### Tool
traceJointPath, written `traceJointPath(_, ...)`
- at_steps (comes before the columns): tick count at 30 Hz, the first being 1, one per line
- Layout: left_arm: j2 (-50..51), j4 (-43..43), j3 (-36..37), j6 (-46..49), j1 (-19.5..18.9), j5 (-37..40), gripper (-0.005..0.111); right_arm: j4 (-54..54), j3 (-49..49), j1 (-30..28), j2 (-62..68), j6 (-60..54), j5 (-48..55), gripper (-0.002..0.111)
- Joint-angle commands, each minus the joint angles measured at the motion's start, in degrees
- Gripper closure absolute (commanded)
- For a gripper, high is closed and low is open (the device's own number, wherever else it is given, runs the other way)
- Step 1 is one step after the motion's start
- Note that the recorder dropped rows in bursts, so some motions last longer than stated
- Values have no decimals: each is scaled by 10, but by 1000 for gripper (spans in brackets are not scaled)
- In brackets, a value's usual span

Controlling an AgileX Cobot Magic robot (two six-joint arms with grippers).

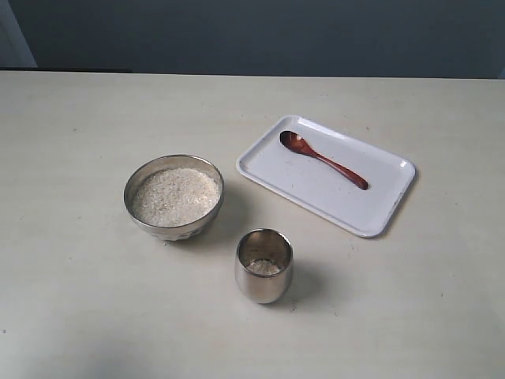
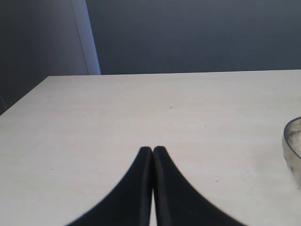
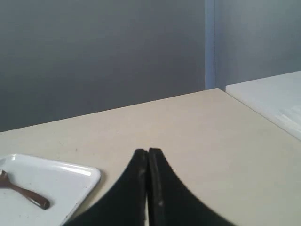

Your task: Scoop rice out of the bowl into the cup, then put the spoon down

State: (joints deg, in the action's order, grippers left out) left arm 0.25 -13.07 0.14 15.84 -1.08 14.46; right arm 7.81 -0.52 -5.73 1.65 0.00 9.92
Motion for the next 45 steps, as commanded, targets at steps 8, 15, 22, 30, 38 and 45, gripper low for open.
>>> traceJointPath(8, -2, 3, -1, -3, -1, -8, 106, 2, 5, 5, -17, -29, 88, 109)
traceJointPath(15, -2, 3, -1, -3, -1, -8, 106, 2, 5, 5, -17, -67, 88, 109)
traceJointPath(22, -2, 3, -1, -3, -1, -8, 106, 3, 5, 5, -17, -20, 88, 109)
traceJointPath(30, -2, 3, -1, -3, -1, -8, 106, 3, 5, 5, -17, -15, 88, 109)
traceJointPath(38, -2, 3, -1, -3, -1, -8, 106, 3, 5, 5, -17, -15, 88, 109)
traceJointPath(45, -2, 3, -1, -3, -1, -8, 106, 3, 5, 5, -17, -15, 88, 109)
